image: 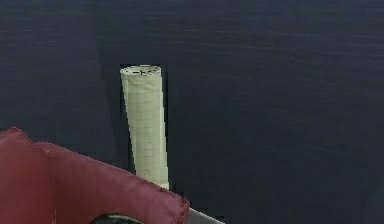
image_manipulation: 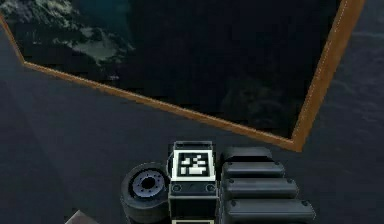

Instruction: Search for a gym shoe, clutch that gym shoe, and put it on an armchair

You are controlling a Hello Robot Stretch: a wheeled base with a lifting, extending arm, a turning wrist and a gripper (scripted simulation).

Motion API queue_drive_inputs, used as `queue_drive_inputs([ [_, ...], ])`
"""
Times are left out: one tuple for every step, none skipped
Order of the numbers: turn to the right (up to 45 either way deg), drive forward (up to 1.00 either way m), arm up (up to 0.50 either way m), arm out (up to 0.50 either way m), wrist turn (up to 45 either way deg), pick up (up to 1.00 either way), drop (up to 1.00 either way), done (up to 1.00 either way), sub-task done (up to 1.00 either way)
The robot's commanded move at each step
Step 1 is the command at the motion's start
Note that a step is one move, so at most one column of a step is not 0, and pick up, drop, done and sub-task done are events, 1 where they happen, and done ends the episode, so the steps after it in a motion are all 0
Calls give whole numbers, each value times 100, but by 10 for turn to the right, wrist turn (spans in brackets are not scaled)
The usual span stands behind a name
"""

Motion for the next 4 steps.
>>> queue_drive_inputs([
  [210,0,0,0,0,0,0,0,0],
  [-450,0,0,0,0,0,0,0,0],
  [-270,0,0,0,0,0,0,0,0],
  [450,0,0,0,0,0,0,0,0],
])
